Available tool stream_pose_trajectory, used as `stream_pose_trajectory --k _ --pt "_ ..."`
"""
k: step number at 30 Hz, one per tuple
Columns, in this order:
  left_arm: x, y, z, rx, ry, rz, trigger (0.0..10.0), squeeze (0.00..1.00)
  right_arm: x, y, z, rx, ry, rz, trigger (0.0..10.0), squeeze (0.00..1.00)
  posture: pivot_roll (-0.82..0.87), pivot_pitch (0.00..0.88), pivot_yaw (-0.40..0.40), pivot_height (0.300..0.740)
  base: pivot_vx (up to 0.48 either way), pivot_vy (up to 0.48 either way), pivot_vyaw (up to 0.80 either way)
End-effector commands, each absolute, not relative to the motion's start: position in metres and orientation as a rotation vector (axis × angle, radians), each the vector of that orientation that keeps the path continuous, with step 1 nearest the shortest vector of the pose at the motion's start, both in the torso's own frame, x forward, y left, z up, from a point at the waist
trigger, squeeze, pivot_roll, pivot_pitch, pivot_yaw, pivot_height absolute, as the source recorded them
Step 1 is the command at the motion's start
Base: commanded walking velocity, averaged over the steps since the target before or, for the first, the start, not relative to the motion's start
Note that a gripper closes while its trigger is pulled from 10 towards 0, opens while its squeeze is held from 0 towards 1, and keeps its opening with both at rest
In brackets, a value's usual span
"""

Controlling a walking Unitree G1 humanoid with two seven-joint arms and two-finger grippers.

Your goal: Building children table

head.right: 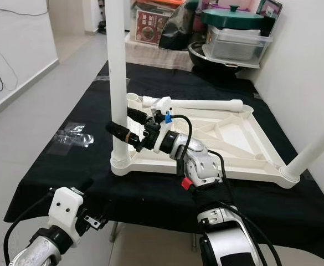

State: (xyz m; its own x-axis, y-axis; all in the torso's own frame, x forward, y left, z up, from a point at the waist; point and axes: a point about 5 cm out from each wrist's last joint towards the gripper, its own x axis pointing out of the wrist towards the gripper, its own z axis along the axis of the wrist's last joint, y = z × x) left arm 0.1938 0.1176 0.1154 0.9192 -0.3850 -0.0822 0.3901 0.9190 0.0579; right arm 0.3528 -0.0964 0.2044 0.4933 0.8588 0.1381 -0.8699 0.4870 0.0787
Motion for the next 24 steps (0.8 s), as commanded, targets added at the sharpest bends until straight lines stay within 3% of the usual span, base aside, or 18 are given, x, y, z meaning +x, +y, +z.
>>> stream_pose_trajectory --k 1,24 --pt "0.192 0.116 0.116 0.068 0.076 -0.407 10.0 0.0 0.357 -0.092 0.211 0.138 -0.109 1.04 10.0 0.0 0.15 0.0 -0.121 0.74 0.0 0.0 0.0" --pt "0.186 0.111 0.122 0.055 0.071 -0.404 10.0 0.0 0.366 -0.049 0.216 0.106 -0.121 1.056 10.0 0.0 0.15 0.031 -0.15 0.74 0.0 0.0 0.0"
